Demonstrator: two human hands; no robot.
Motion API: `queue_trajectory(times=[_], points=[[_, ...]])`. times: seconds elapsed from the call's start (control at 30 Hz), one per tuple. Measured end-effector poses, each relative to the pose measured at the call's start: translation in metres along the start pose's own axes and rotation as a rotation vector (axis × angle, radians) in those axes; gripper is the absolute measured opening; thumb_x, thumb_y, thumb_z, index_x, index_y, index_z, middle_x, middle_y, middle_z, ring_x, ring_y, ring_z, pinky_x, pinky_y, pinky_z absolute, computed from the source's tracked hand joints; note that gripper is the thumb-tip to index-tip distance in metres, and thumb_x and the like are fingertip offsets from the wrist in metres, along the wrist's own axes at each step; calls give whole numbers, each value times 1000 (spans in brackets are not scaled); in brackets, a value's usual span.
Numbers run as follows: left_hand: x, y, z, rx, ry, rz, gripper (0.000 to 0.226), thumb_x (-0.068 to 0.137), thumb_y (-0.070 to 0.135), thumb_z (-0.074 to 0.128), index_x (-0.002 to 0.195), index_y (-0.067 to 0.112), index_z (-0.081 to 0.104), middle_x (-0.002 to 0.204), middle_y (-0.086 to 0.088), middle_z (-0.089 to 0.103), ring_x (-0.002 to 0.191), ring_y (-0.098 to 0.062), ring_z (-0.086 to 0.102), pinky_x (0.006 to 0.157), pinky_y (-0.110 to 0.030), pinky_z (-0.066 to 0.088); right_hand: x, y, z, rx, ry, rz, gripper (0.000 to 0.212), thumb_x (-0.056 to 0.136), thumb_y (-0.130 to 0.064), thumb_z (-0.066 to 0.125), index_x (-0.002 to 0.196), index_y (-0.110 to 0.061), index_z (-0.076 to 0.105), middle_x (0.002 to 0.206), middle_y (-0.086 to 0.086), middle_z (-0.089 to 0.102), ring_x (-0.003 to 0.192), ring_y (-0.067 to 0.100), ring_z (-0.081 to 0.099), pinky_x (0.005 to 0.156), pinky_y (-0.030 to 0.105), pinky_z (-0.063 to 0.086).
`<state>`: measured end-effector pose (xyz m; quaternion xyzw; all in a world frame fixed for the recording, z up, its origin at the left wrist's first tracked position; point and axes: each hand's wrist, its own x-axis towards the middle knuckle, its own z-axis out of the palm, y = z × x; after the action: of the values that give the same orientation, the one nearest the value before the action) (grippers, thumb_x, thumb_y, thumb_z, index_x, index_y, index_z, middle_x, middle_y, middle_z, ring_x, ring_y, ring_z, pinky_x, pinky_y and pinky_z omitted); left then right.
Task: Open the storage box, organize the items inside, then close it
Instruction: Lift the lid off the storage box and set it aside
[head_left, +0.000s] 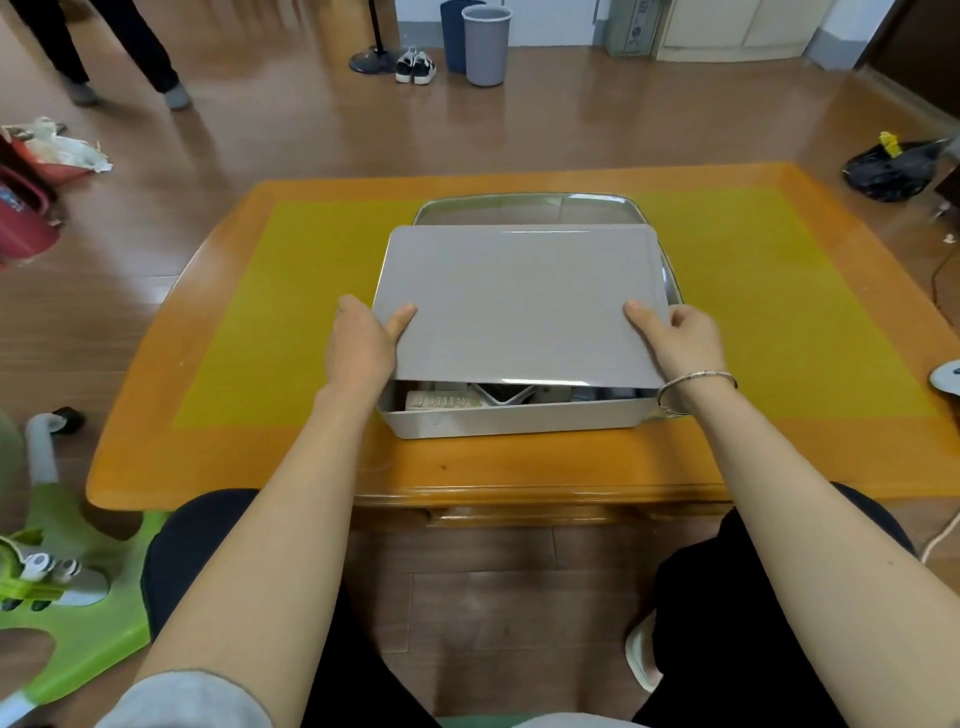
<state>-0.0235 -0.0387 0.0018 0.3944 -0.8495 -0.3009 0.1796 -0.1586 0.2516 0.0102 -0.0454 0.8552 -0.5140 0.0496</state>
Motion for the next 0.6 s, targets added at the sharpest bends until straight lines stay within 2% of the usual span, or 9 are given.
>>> queue_trajectory(times=[0.07,0.13,0.2,0.27,0.37,0.47,0.6], points=[[6,6,0,5,-15,16,56,90,52,57,107,0,45,106,-20,59,90,-37,55,66,-39,38,-1,-4,-4,121,6,24,40,84,-41,66,79,-2,58,76,15,54,68,21,50,61,33,38],[9,16,2,38,-33,62,52,91,50,55,108,2,45,106,-18,59,86,-34,53,66,-39,38,-2,-10,-12,280,5,50,28,86,-31,65,85,-4,58,83,15,60,74,22,57,66,36,46],[10,30,5,92,-43,150,46,94,45,54,114,4,45,111,-18,59,93,-34,53,72,-42,41,-4,-17,-19,433,23,43,12,89,-21,63,88,-9,61,91,11,66,76,22,64,71,34,54],[10,46,9,203,-23,256,42,96,40,51,123,9,47,122,-18,56,108,-36,49,86,-44,39,-6,-26,-26,479,95,-14,5,89,-17,62,86,-13,61,90,7,67,71,12,65,64,24,55],[8,83,11,298,-47,385,39,96,35,51,133,23,47,136,-13,44,123,-34,37,96,-45,33,-7,-41,-35,515,204,-107,4,89,-13,61,90,-11,58,86,2,67,64,2,64,58,18,52],[2,128,14,320,-132,553,46,97,32,49,141,28,41,143,-8,39,129,-32,33,102,-48,31,-9,-57,-41,495,281,-231,8,89,-12,62,91,-11,54,79,-2,64,58,-5,61,57,16,50],[-11,176,16,221,-237,746,56,98,29,46,150,25,24,148,-7,35,132,-31,32,104,-47,31,-17,-77,-51,422,340,-439,20,87,-11,63,82,-24,49,73,-12,62,56,-7,58,53,13,45]])
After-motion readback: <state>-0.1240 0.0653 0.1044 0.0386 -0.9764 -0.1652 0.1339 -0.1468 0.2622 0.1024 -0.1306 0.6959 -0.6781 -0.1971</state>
